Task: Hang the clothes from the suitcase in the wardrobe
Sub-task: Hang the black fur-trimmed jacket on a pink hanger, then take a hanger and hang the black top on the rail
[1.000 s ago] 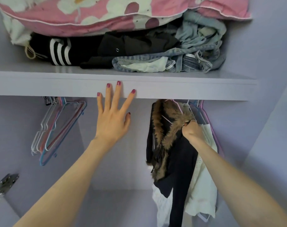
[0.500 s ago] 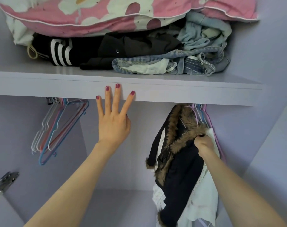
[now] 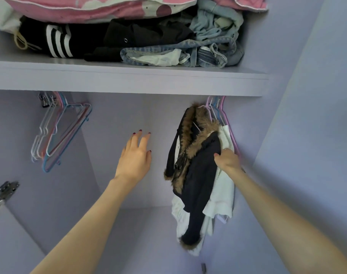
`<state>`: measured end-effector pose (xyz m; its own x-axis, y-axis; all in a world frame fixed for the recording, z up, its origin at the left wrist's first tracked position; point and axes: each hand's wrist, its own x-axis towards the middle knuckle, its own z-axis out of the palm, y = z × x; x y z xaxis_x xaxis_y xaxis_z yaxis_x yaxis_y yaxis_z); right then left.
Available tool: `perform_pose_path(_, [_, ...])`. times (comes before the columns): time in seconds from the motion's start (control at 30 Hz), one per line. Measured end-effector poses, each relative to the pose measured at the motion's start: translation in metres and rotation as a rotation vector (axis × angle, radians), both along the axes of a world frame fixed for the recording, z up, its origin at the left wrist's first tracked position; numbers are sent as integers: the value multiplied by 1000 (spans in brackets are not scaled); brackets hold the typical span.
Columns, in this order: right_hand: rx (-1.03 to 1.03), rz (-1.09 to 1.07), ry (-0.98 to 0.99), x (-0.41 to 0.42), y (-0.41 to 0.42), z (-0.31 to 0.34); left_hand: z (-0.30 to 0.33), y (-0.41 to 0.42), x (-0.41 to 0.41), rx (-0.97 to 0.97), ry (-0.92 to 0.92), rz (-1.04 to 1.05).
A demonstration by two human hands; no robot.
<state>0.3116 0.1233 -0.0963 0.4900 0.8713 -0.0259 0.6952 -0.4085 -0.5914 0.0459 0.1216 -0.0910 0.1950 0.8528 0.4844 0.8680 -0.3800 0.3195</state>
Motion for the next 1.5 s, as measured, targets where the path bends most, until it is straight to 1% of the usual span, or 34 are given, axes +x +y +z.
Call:
perform_pose_path(0.1, [-58, 30, -17, -10, -47, -19, -23, -33, -4, -183, -52, -80])
perform_pose_path(0.2, [-103, 79, -44, -24, -95, -45, -49, -74, -7, -382, -195, -172])
perform_pose_path(0.23, [-118, 88, -39, -30, -113, -54, -59, -89, -8, -431, -214, -190])
perform_pose_path(0.37, [-228, 179, -16, -49, -193, -100, -103, -155, -10, -575, -145, -261])
perform_pose_path(0.43, [-291, 188, 28, -52, -238, -120, -124, -187, -7, -647, -81, -309])
perform_pose_path(0.53, [-332, 127, 49, -50, -300, -144, -150, -226, 3, -715, 6, -397])
perform_pose_path(0.73, [-452, -50, 147, -24, -417, -182, -189, -292, 50, -859, 89, -585])
perform_pose_path(0.87, [-511, -181, 222, 5, -479, -200, -199, -326, 96, -917, 95, -713])
perform_pose_path(0.93, [-519, -303, 262, 29, -514, -209, -206, -347, 131, -922, 132, -799])
perform_pose_path(1.07, [-537, -402, 274, 71, -566, -225, -214, -385, 188, -986, 205, -919])
perform_pose_path(1.1, [-552, -434, 287, 94, -589, -232, -224, -402, 218, -1025, 231, -955])
perform_pose_path(1.17, [-550, -446, 279, 108, -604, -235, -225, -413, 236, -1060, 256, -963])
perform_pose_path(1.33, [-531, -592, 335, 218, -673, -273, -265, -463, 365, -1067, 346, -1008])
perform_pose_path(1.5, [-558, -655, 435, 304, -719, -329, -331, -488, 461, -1101, 401, -965])
